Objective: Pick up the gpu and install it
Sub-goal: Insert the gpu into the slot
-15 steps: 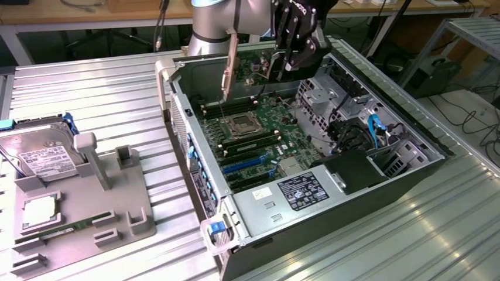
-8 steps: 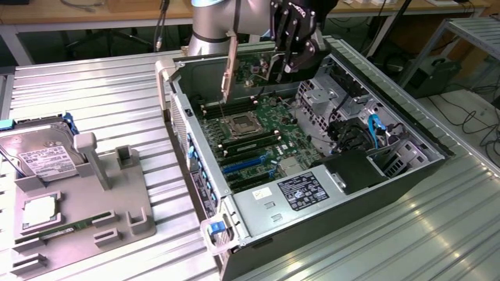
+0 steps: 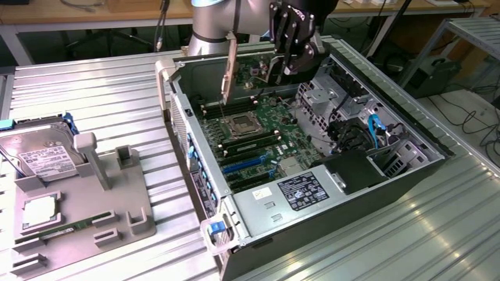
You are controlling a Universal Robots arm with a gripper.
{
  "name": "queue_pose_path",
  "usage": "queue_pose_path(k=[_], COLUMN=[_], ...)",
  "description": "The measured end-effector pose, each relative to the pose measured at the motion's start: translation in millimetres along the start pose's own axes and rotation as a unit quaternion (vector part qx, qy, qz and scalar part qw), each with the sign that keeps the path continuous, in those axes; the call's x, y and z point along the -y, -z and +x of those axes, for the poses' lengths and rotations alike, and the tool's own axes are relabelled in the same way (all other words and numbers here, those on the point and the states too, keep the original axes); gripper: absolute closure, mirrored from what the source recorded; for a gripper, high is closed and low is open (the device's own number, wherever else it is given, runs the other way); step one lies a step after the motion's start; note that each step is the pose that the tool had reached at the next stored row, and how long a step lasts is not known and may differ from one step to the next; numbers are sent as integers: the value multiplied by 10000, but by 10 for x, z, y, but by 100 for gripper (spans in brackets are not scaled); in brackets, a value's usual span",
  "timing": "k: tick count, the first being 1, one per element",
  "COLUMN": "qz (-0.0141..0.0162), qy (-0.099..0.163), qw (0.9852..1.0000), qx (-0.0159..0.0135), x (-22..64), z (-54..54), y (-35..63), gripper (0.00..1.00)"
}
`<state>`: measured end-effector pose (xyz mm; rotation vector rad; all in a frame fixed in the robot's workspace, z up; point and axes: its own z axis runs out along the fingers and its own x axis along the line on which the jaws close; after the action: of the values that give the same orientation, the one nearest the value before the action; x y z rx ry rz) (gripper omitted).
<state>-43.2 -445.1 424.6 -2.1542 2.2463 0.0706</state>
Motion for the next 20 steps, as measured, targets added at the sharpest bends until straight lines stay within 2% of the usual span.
queue_pose_path(k=[20], qz=[-2], qy=[36], qw=[10000], qx=[0], x=[2], z=[10], y=[-104], gripper=[72])
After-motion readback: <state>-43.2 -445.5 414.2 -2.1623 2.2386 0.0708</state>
